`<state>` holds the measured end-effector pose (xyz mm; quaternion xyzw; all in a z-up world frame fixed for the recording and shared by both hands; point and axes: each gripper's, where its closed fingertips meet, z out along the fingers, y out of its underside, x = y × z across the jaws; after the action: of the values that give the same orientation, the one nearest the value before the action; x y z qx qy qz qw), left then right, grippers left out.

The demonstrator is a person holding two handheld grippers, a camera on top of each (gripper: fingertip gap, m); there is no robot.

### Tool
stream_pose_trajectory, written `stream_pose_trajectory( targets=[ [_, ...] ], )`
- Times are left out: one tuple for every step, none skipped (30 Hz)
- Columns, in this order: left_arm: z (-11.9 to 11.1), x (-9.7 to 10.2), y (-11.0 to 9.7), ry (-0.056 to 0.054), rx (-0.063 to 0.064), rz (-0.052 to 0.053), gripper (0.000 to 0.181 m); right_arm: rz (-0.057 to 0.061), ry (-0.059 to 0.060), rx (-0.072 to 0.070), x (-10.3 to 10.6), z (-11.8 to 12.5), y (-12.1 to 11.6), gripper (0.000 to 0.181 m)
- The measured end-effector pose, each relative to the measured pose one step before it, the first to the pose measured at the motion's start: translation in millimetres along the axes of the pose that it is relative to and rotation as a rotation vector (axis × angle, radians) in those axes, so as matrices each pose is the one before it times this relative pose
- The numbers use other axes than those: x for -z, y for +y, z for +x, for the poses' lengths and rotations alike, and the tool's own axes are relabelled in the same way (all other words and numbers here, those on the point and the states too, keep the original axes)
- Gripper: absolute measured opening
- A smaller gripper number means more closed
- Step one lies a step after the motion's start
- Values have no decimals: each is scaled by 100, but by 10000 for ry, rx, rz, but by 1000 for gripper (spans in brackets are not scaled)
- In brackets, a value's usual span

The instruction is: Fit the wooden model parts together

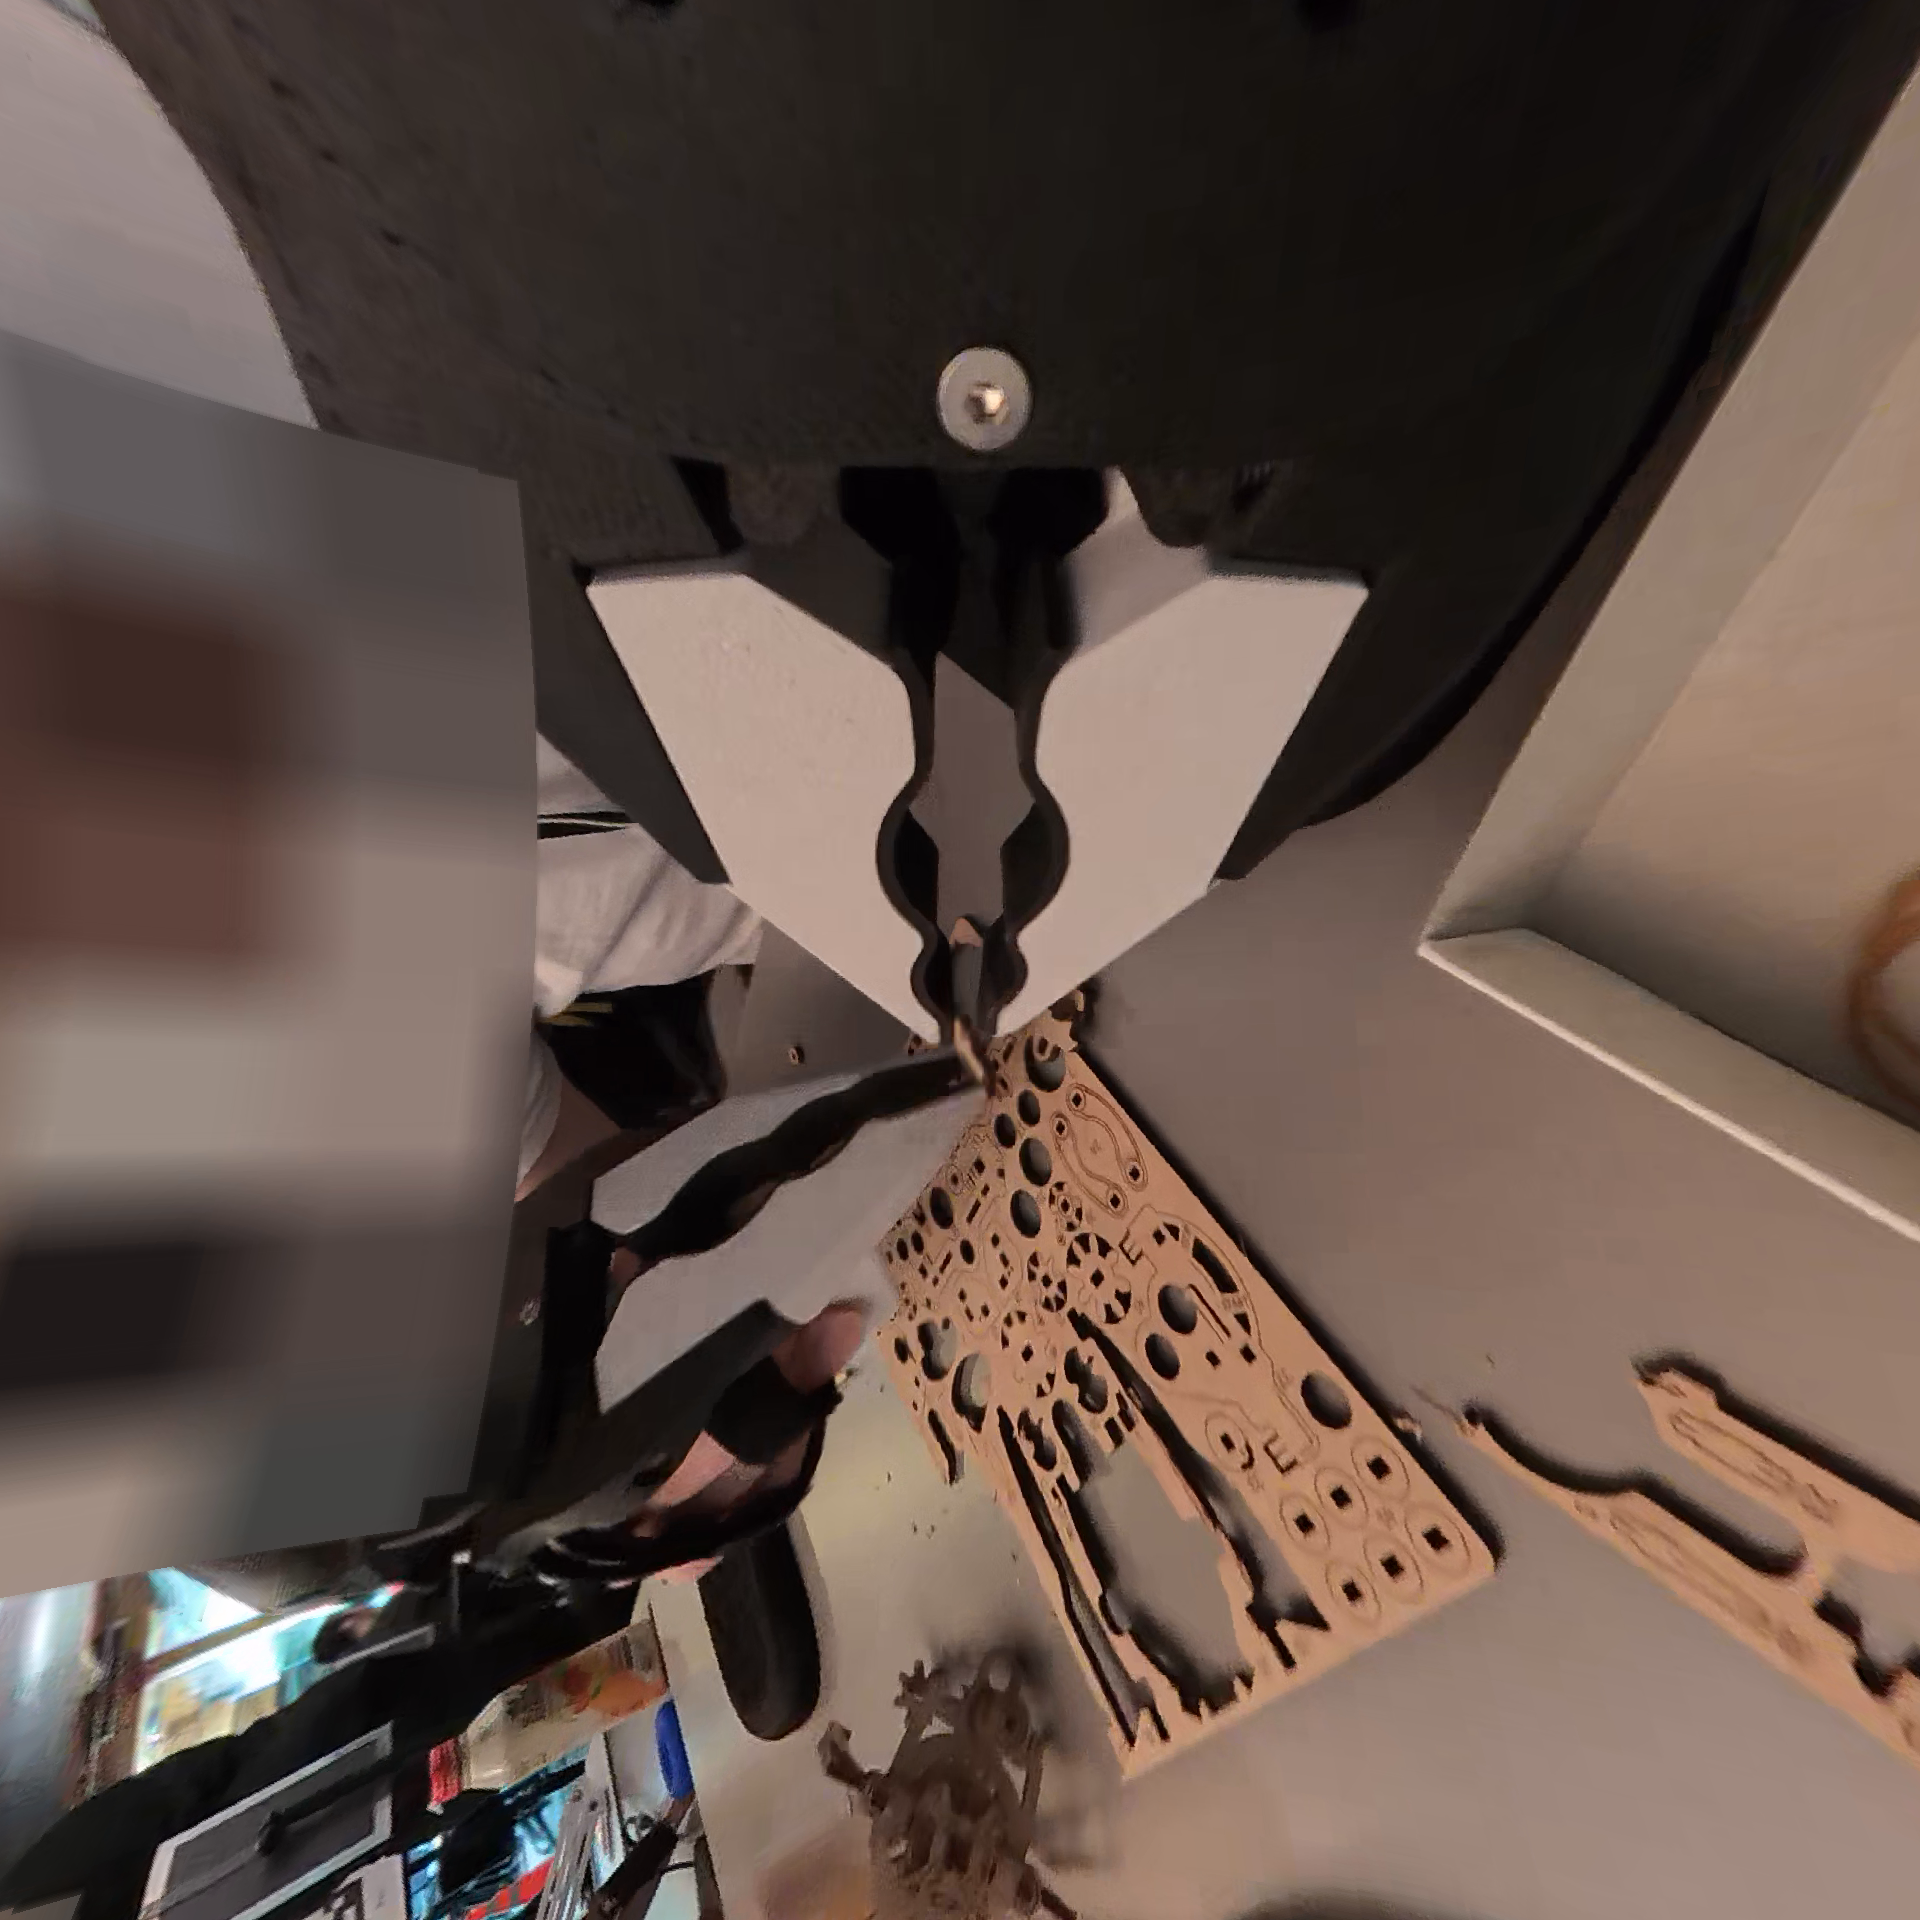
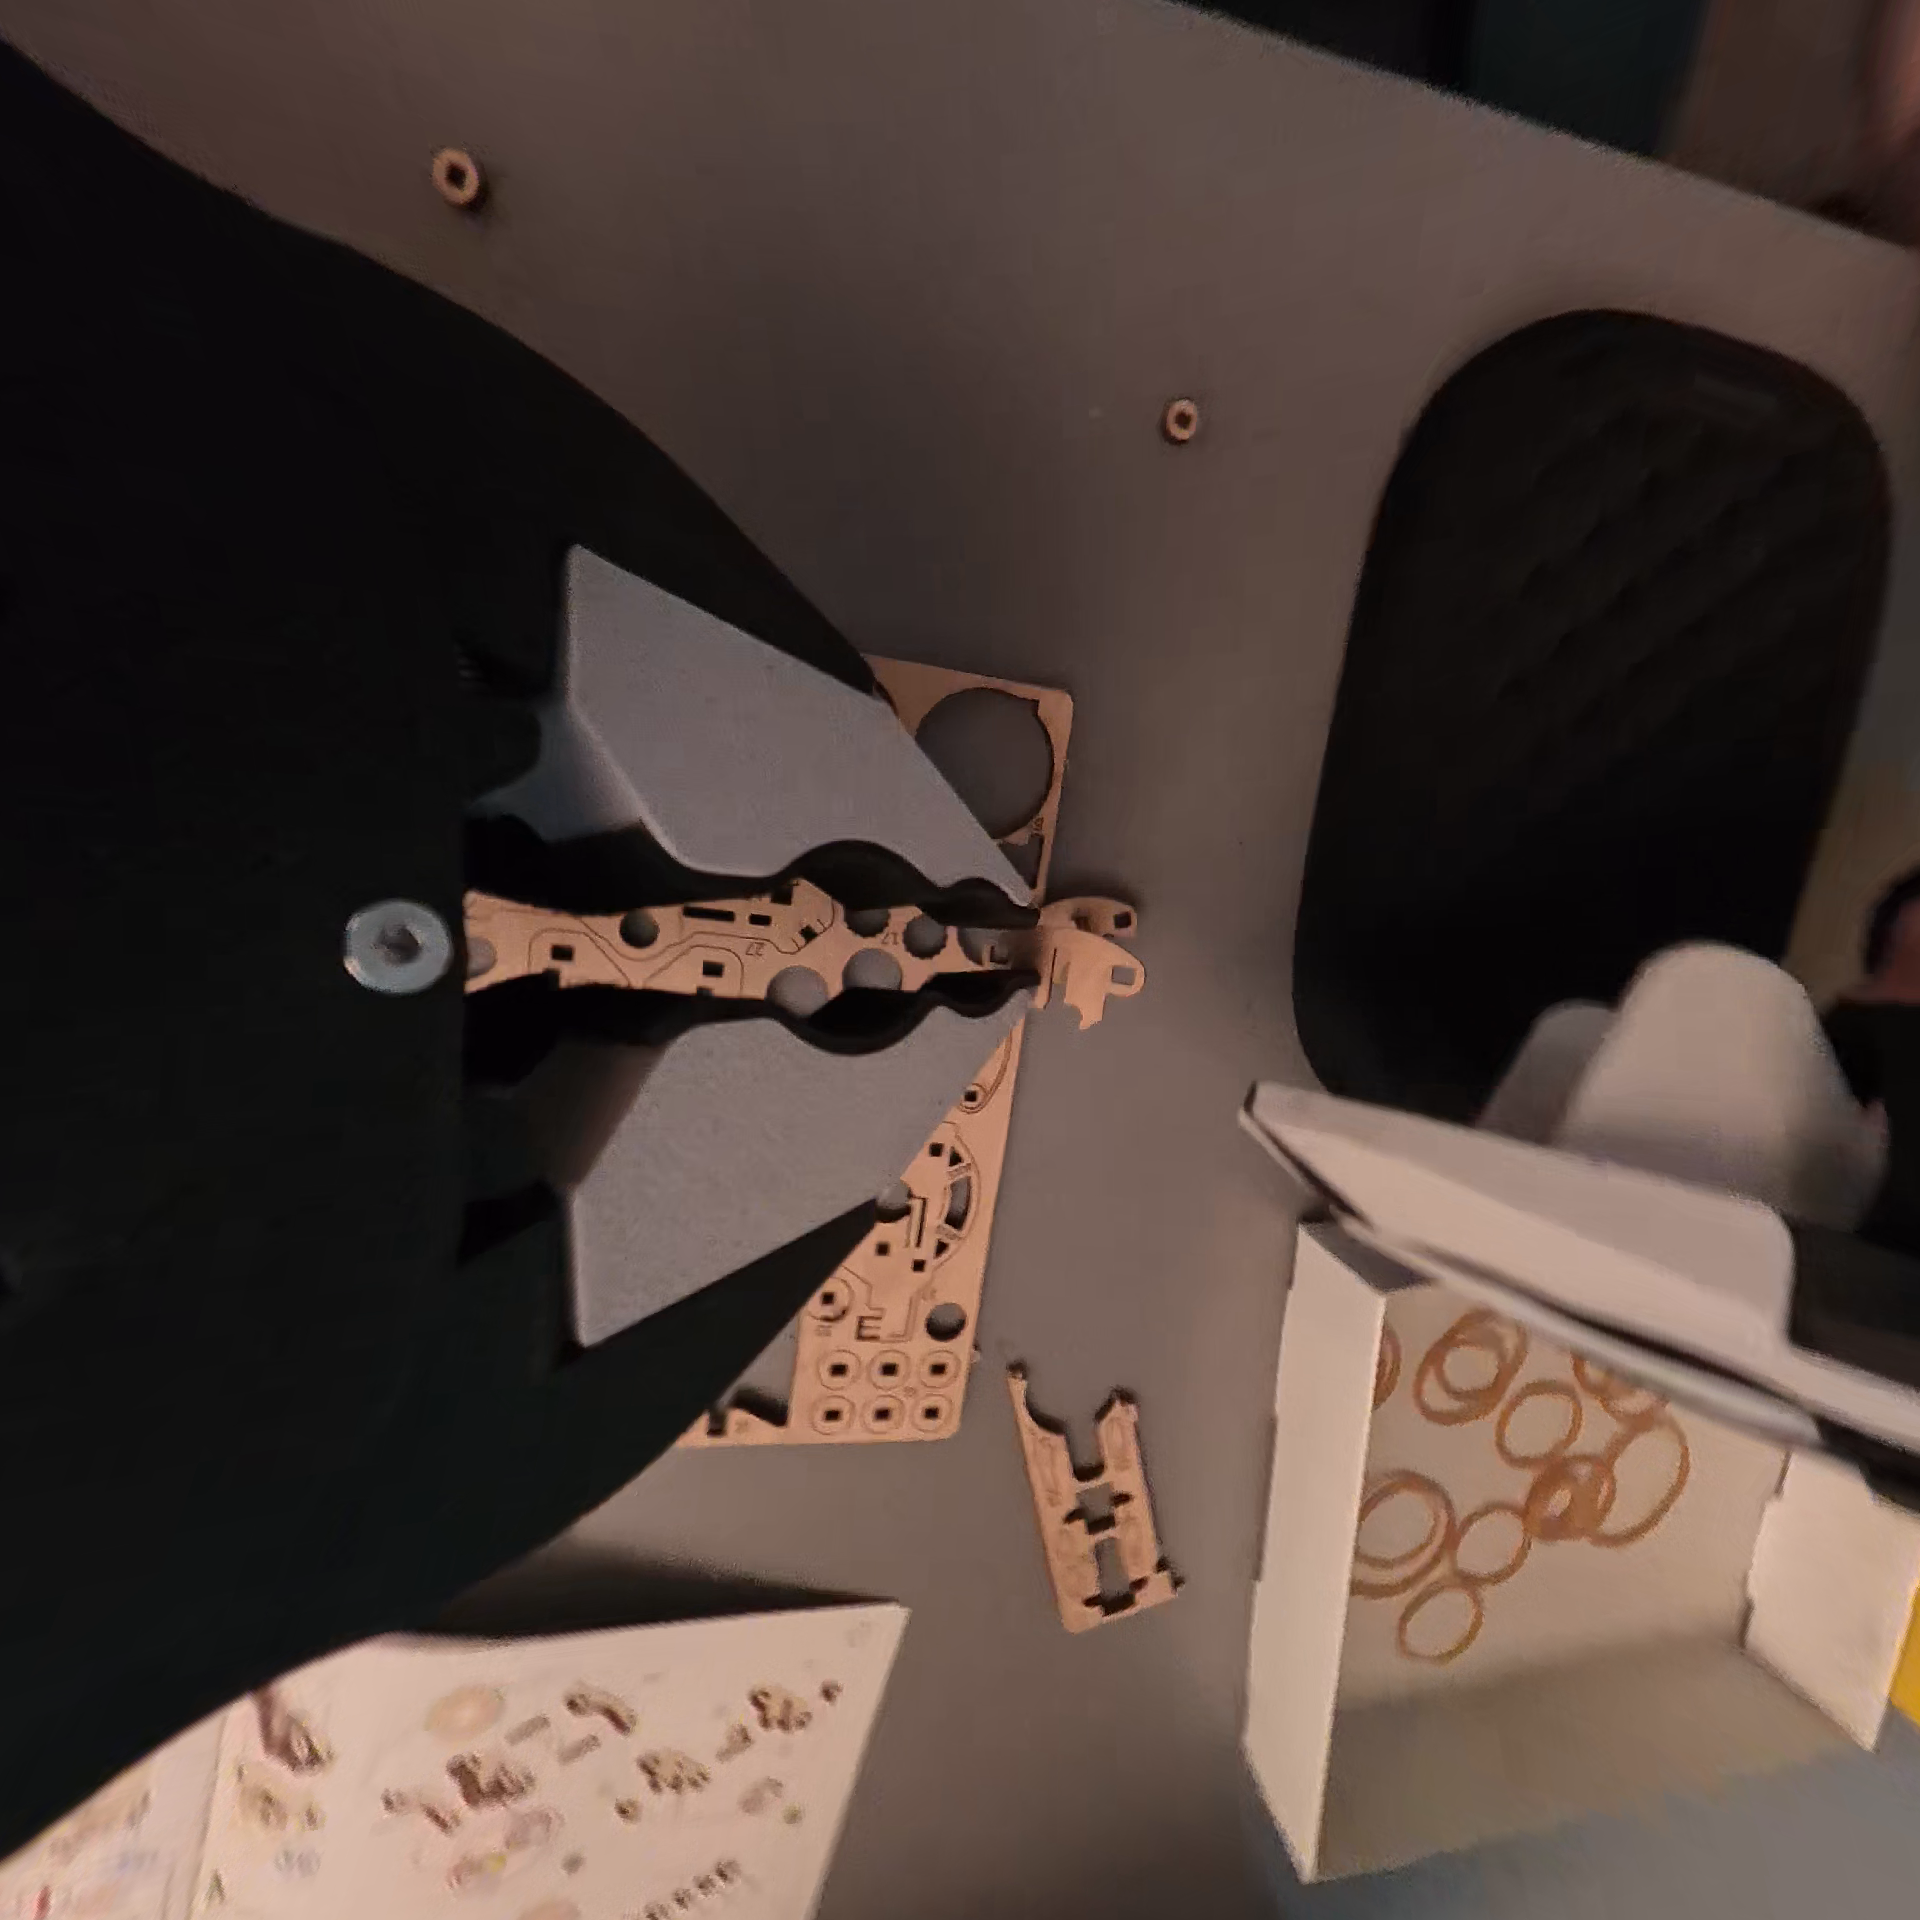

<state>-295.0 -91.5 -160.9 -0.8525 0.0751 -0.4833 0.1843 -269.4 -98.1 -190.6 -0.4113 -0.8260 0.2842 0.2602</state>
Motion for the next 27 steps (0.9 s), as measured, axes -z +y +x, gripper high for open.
stream_pose_trajectory(
  targets=[
    [297,260,-150,-170,-375,78,3,-398,-52,455,-341,-105,12,6],
    [379,267,-87,-130,-370,48,4,-317,-90,355,-291,-120,-83,6],
    [408,297,-101,-104,-387,44,6,-278,-258,246,-286,-334,-75,6],
    [231,312,-161,-195,-429,76,10,-398,-182,171,-234,-219,127,6],
    [-117,316,-210,-395,-439,93,15,-441,16,198,-160,57,240,6],
    [-416,257,-269,-581,-470,82,20,-377,95,239,-64,117,233,6],
    [-377,161,-210,-560,-540,50,20,-260,30,203,14,-13,110,6],
    [-81,59,-116,-370,-532,3,20,-122,57,117,81,49,-46,6],
    [233,-34,-21,-156,-450,-45,20,6,27,61,116,46,-209,6],
    [335,-67,-18,-68,-353,-14,21,68,-191,28,111,-250,-274,6],
    [219,-37,-72,-112,-283,89,23,21,-196,2,76,-224,-193,6],
    [93,-12,110,-160,-296,93,26,-13,-63,19,53,8,-99,7],
    [-140,55,300,-284,-322,49,27,-42,-98,14,8,15,-18,6],
    [-232,56,336,-336,-352,80,32,-84,-169,-28,-25,-63,51,6],
    [60,-33,469,-156,-309,46,36,-120,-83,-39,-41,116,90,7],
    [409,-124,558,76,-159,-14,38,-125,-113,-20,-71,61,74,6],
    [633,-222,434,262,5,20,41,-147,-202,-31,-99,-111,70,6],
    [713,-259,374,357,75,33,45,-146,-120,-19,-123,-33,6,6],
    [468,-259,331,249,39,42,46,-134,-48,26,-122,14,12,6],
    [127,-253,276,45,-91,61,46,-141,-78,96,-122,-118,41,6],
    [-102,-205,245,-149,-282,67,45,-107,63,120,-70,60,-5,6],
    [-172,-171,302,-251,-393,-2,43,-28,97,102,-3,101,-80,6],
    [-78,-159,248,-215,-360,-43,43,-18,-50,49,2,-104,-73,6],
    [62,-160,162,-134,-305,-18,41,-43,-57,-9,8,-65,-21,6],
    [72,-207,145,-113,-264,-41,41,-61,5,-21,-3,78,33,6],
    [-83,-213,206,-188,-244,-119,38,-114,-15,-3,-26,53,112,6],
    [-121,-219,223,-208,-256,-139,33,-114,21,19,-13,109,77,6]
  ],
)
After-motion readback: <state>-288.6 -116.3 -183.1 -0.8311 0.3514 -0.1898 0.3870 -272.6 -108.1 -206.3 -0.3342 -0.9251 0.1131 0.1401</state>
